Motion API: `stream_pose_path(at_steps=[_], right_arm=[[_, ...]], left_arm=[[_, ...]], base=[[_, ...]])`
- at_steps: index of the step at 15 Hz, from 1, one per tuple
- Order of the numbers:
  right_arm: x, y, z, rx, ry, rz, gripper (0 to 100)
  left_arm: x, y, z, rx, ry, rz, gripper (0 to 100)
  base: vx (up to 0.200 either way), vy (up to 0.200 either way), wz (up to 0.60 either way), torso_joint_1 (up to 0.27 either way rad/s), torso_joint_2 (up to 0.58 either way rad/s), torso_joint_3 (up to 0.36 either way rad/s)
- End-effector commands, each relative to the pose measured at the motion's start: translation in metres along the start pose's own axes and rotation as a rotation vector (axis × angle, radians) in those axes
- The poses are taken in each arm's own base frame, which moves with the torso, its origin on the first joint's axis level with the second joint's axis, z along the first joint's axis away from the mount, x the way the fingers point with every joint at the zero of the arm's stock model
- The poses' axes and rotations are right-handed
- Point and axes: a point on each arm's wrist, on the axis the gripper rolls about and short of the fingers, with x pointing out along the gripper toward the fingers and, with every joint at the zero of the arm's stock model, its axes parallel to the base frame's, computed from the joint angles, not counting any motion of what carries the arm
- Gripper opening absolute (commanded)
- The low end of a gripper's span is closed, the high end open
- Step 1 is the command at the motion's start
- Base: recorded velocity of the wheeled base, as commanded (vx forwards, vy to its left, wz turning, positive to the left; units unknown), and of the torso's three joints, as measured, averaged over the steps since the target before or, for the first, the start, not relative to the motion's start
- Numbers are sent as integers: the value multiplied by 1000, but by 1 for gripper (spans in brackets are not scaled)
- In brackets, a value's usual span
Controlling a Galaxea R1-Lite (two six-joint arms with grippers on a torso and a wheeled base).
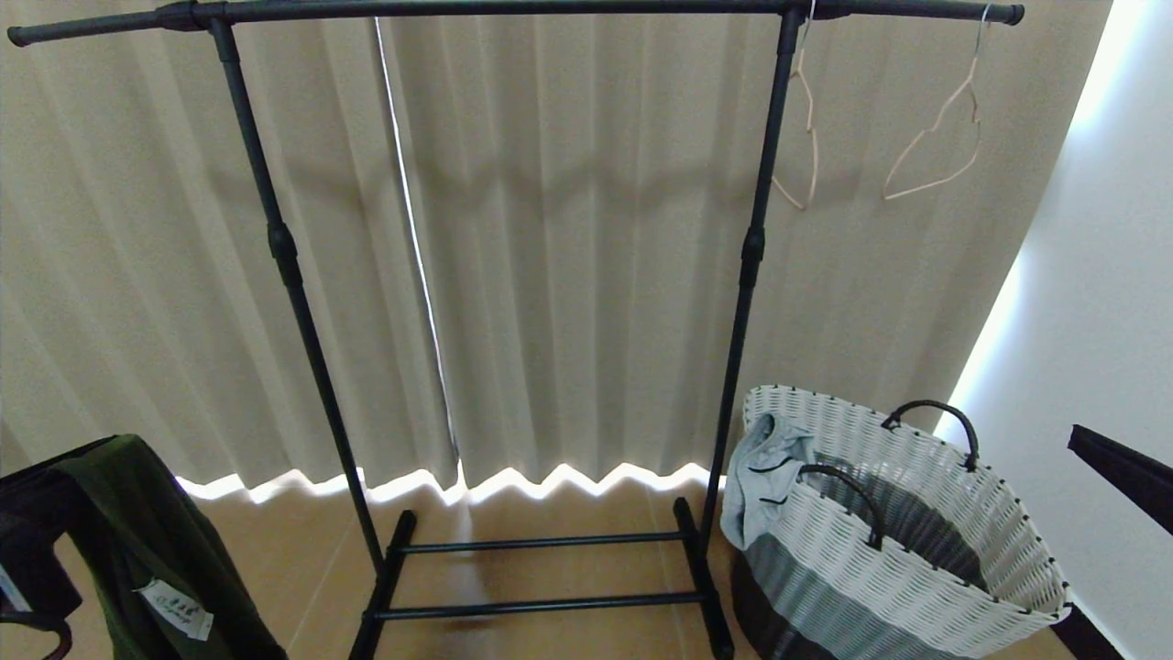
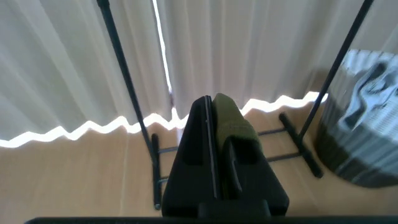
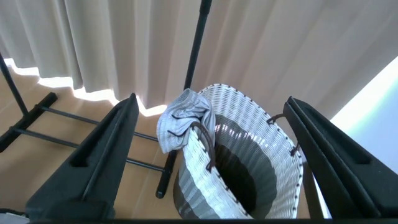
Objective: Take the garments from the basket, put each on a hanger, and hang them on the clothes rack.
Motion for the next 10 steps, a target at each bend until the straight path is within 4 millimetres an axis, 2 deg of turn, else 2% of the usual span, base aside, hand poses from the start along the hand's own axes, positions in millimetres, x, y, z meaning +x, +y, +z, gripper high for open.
stream_pose_path(at_steps=[1,3,6,10], right_arm=[[-2,0,-2,0,-1,-2,100],[-3,-4,-3,9,6,-46,100],[-1,-5,-4,10,15,-55,100],[-1,-5,-3,7,14,-58,100]], left_arm=[[-5,1,0,-8,-27,-2,0],[-5,0,0,-4,-24,-7,0],[-13,1,-7,63,-35,-5,0],[-20,1,-11,103,-53,-6,0]], base=[[0,0,0,0,0,0],[0,0,0,39,-171,-107],[0,0,0,76,-245,-266],[0,0,0,174,-533,-295]])
